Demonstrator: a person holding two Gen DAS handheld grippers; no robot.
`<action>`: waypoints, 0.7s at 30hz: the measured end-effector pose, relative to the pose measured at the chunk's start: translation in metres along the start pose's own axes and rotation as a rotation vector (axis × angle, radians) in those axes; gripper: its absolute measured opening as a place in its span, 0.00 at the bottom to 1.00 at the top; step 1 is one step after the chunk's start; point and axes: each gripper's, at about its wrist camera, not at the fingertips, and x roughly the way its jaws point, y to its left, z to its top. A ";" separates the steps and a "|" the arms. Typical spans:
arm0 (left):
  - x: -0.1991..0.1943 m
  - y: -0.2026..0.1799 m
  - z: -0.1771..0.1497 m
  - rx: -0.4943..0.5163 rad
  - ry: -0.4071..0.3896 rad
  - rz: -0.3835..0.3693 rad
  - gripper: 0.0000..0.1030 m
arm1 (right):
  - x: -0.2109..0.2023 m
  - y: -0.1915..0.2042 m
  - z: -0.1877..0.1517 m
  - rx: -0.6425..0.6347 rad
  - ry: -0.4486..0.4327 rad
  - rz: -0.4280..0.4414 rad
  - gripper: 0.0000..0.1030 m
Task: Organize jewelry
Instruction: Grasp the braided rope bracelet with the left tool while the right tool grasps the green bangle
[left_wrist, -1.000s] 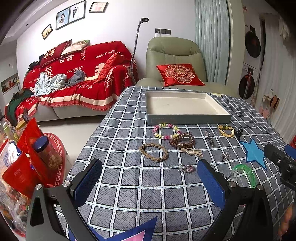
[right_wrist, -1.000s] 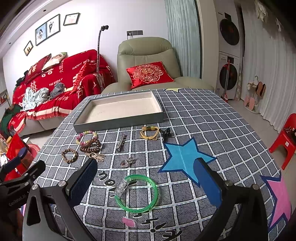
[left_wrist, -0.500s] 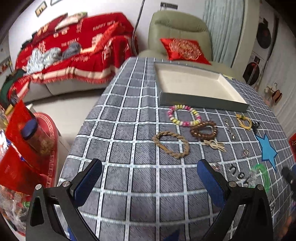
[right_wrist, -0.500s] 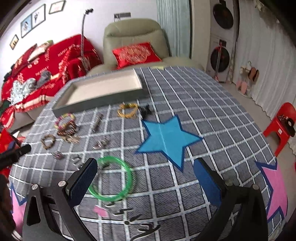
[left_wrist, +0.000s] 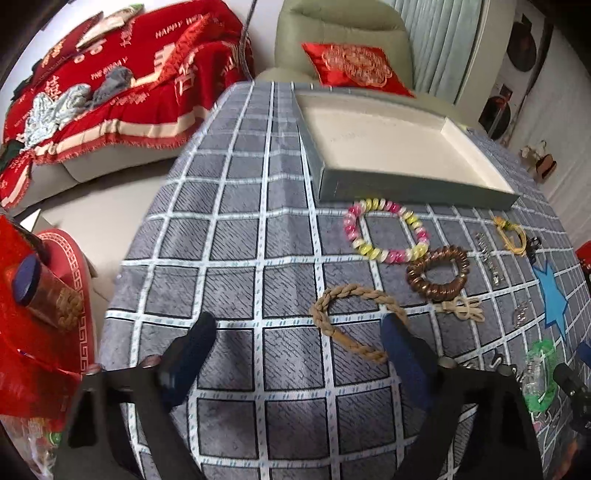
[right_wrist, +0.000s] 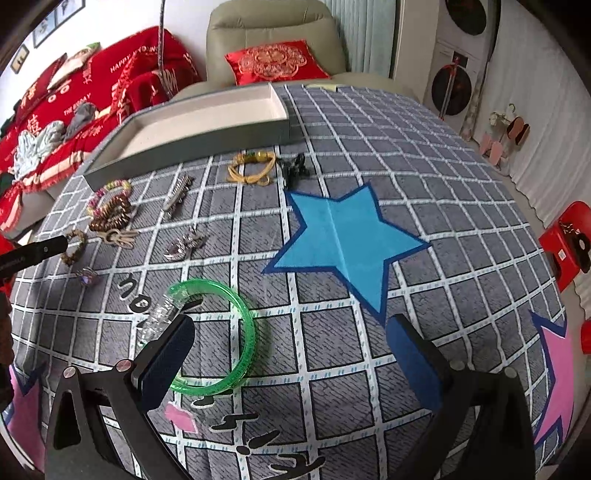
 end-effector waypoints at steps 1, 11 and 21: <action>0.003 0.000 0.001 -0.005 0.009 -0.006 0.96 | 0.002 0.000 0.000 0.000 0.010 0.001 1.00; 0.003 -0.016 0.001 0.070 -0.006 -0.007 0.69 | 0.010 0.012 0.000 -0.039 0.045 0.006 0.78; -0.005 -0.027 -0.003 0.123 -0.029 -0.076 0.22 | 0.005 0.018 0.004 -0.044 0.037 0.034 0.08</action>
